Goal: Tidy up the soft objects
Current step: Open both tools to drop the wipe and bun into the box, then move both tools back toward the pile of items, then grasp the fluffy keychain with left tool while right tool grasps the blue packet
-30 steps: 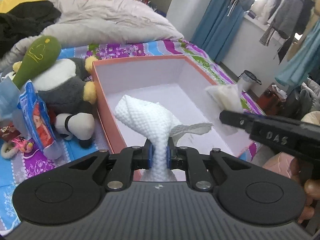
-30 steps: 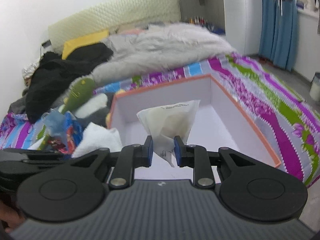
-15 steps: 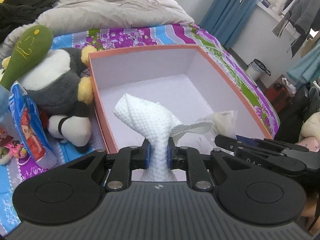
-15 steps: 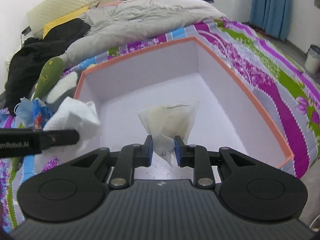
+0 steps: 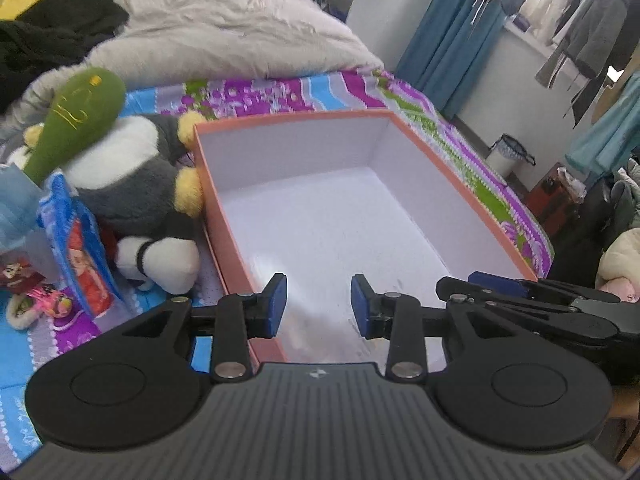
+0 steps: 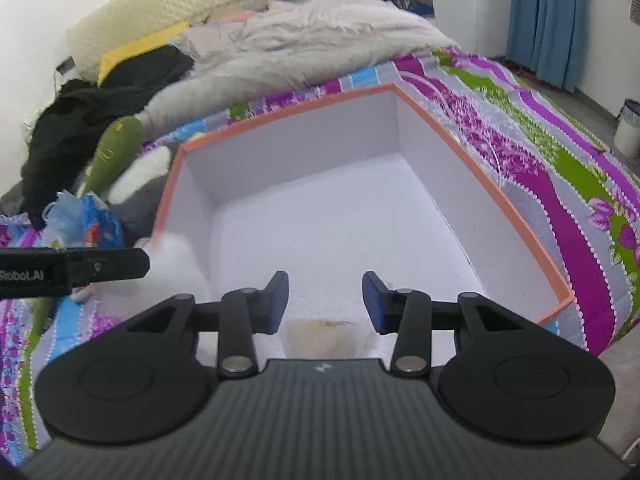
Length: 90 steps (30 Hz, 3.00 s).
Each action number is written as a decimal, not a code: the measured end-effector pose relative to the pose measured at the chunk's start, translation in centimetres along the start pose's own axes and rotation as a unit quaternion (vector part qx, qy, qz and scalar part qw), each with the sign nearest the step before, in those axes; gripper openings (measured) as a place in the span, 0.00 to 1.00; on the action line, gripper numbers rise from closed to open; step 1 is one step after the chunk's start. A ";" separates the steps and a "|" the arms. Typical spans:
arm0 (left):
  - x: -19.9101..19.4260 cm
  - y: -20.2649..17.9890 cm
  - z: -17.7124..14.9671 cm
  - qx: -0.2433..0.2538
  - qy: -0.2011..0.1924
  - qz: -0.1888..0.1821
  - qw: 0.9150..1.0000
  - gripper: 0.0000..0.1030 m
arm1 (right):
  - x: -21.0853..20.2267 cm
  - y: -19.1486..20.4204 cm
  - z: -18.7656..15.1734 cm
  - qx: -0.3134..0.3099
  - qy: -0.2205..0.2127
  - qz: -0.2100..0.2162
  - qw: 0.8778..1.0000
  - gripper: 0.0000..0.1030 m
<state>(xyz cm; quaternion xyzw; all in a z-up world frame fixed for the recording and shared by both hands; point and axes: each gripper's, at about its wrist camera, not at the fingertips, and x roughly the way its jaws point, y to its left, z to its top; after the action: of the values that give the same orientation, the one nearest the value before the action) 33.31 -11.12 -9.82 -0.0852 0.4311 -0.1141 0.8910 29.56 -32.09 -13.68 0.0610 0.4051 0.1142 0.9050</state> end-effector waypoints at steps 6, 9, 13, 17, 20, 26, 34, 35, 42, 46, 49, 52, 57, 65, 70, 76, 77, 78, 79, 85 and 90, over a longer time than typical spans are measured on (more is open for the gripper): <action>-4.4 -0.1 -1.7 0.022 -0.049 0.009 0.999 0.39 | -3.3 1.2 -1.1 -0.005 -0.047 0.013 0.999 0.43; -6.5 -0.1 -2.9 0.027 -0.068 0.009 0.997 0.39 | -4.8 1.8 -1.8 -0.001 -0.066 0.026 0.997 0.43; -9.0 -0.2 -4.7 0.035 -0.089 0.011 0.995 0.39 | -6.7 3.1 -2.8 -0.008 -0.088 0.037 0.995 0.43; -11.4 -0.1 -6.4 0.039 -0.112 0.010 0.993 0.39 | -8.5 4.2 -4.0 -0.016 -0.104 0.047 0.993 0.43; -13.1 0.4 -7.7 0.027 -0.123 0.004 0.992 0.39 | -9.6 4.8 -4.8 -0.014 -0.112 0.058 0.992 0.43; -16.2 1.4 -10.5 0.002 -0.140 0.011 0.990 0.39 | -11.3 6.0 -6.5 -0.014 -0.120 0.066 0.990 0.43; -18.7 2.9 -15.0 -0.030 -0.132 0.024 0.991 0.39 | -13.1 7.4 -9.7 -0.017 -0.106 0.088 0.990 0.43; -18.9 3.1 -15.6 -0.035 -0.129 0.025 0.991 0.39 | -13.2 7.5 -10.1 -0.018 -0.103 0.086 0.991 0.43; -21.1 4.2 -19.1 -0.053 -0.121 0.049 0.990 0.39 | -14.3 8.9 -12.6 -0.032 -0.092 0.087 0.991 0.43; -21.7 5.0 -20.4 -0.057 -0.120 0.055 0.990 0.39 | -14.9 10.2 -13.8 -0.048 -0.093 0.095 0.990 0.43; -21.6 6.3 -20.9 -0.071 -0.112 0.065 0.989 0.39 | -14.7 11.2 -14.5 -0.054 -0.084 0.105 0.989 0.43; -21.7 7.2 -21.3 -0.079 -0.110 0.072 0.988 0.39 | -14.2 12.2 -14.7 -0.061 -0.077 0.112 0.989 0.43; -21.1 8.9 -21.5 -0.093 -0.107 0.081 0.987 0.40 | -12.6 13.5 -14.7 -0.072 -0.069 0.124 0.987 0.43; -17.7 12.7 -20.5 -0.114 -0.097 0.103 0.983 0.45 | -9.3 16.0 -13.6 -0.099 -0.063 0.136 0.984 0.43; -15.0 15.7 -20.0 -0.126 -0.084 0.124 0.981 0.45 | -6.2 17.3 -12.4 -0.105 -0.057 0.140 0.983 0.43; -11.2 19.6 -19.3 -0.143 -0.072 0.146 0.976 0.45 | -1.9 18.4 -11.5 -0.114 -0.040 0.140 0.983 0.43; -10.6 20.1 -19.2 -0.144 -0.070 0.149 0.976 0.45 | -1.1 18.5 -11.3 -0.113 -0.036 0.139 0.983 0.43; -9.9 20.7 -18.9 -0.144 -0.067 0.153 0.975 0.45 | -0.2 18.7 -11.0 -0.112 -0.032 0.138 0.984 0.43; -9.1 21.3 -18.6 -0.142 -0.065 0.157 0.975 0.45 | 0.5 18.8 -10.8 -0.111 -0.029 0.139 0.984 0.43; -5.3 24.1 -16.6 -0.137 -0.063 0.175 0.973 0.45 | 4.8 20.0 -9.0 -0.111 -0.022 0.141 0.984 0.43; -2.3 26.1 -14.6 -0.124 -0.050 0.184 0.974 0.57 | 8.1 21.4 -7.3 -0.114 -0.024 0.137 0.984 0.45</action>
<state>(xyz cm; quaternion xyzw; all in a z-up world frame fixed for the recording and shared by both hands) 23.82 13.75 -23.55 -0.1194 0.4053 0.1103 0.8996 25.97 -9.17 -19.99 0.0149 0.3552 0.2809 0.8915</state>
